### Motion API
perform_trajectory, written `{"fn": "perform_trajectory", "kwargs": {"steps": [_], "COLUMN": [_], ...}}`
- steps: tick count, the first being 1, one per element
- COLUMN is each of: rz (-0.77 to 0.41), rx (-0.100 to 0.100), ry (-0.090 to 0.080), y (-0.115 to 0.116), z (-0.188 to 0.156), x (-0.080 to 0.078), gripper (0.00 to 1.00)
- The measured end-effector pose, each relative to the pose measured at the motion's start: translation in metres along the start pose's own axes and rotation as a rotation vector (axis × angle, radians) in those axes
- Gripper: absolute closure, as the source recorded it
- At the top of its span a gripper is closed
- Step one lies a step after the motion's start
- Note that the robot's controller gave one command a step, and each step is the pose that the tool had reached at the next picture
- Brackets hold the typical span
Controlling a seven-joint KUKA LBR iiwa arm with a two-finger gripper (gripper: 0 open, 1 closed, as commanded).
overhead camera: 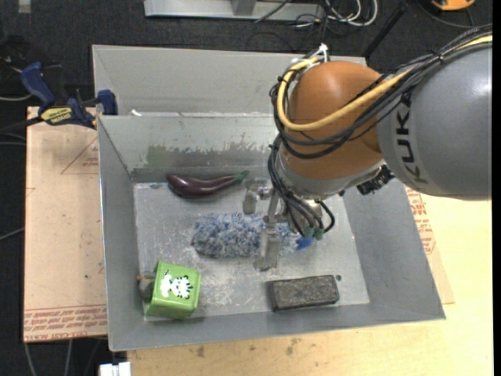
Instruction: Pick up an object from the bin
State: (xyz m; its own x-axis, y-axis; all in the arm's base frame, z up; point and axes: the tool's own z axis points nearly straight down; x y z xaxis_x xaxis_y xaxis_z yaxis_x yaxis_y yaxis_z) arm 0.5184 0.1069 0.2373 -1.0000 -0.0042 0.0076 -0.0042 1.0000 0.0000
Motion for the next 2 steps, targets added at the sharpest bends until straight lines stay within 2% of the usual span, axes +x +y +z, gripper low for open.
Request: {"fn": "perform_trajectory", "kwargs": {"steps": [1,2], "rz": [0.003,-0.043], "rx": [-0.001,-0.001], "ry": [-0.008,-0.015], "y": [-0.001,0.002], "z": [-0.004,0.010], "x": [-0.002,-0.006], "gripper": [0.00,0.00]}}
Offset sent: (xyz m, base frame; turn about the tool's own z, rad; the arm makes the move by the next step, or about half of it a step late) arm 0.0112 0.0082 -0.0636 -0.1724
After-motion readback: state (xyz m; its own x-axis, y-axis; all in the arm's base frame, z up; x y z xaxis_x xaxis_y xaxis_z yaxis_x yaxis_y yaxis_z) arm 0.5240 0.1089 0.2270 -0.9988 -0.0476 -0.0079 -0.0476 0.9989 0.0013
